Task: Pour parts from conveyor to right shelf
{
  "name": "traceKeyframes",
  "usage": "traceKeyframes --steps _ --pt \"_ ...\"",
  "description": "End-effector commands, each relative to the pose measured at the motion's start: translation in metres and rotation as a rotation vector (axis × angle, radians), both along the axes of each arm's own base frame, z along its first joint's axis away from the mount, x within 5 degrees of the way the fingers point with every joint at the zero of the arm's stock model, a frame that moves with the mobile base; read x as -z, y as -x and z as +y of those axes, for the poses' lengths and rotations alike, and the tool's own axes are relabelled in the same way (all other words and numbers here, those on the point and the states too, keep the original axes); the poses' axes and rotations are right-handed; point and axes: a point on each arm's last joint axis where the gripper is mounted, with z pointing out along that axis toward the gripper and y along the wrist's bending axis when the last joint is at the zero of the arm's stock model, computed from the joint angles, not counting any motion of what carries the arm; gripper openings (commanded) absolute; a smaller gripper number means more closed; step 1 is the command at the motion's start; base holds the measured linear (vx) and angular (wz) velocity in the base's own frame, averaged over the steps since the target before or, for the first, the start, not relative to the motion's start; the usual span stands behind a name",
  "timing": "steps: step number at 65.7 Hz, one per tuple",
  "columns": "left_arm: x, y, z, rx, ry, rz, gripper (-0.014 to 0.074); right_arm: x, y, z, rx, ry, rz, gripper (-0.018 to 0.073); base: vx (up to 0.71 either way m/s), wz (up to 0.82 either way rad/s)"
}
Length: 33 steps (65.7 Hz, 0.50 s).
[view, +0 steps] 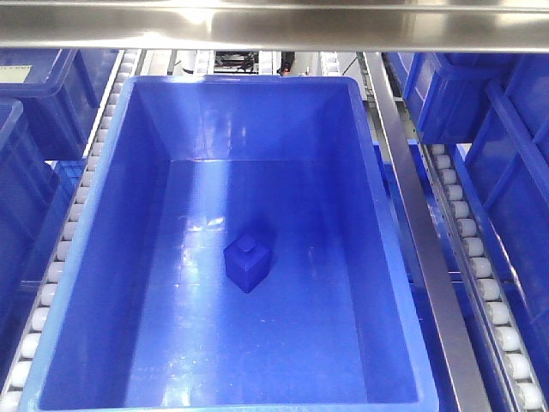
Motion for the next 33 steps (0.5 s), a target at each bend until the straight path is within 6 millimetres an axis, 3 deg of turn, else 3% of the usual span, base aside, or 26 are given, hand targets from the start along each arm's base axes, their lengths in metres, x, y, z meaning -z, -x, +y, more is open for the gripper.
traceKeyframes --steps 1,33 --pt "-0.0138 0.0020 -0.0005 0.008 0.015 -0.103 -0.0006 -0.0048 0.0008 -0.0003 0.009 0.032 -0.081 -0.0009 0.00 0.00" --pt "-0.0138 0.0020 -0.0005 0.008 0.015 -0.103 -0.0006 -0.0068 0.0011 0.0003 0.004 0.046 -0.102 -0.0009 0.00 0.00"
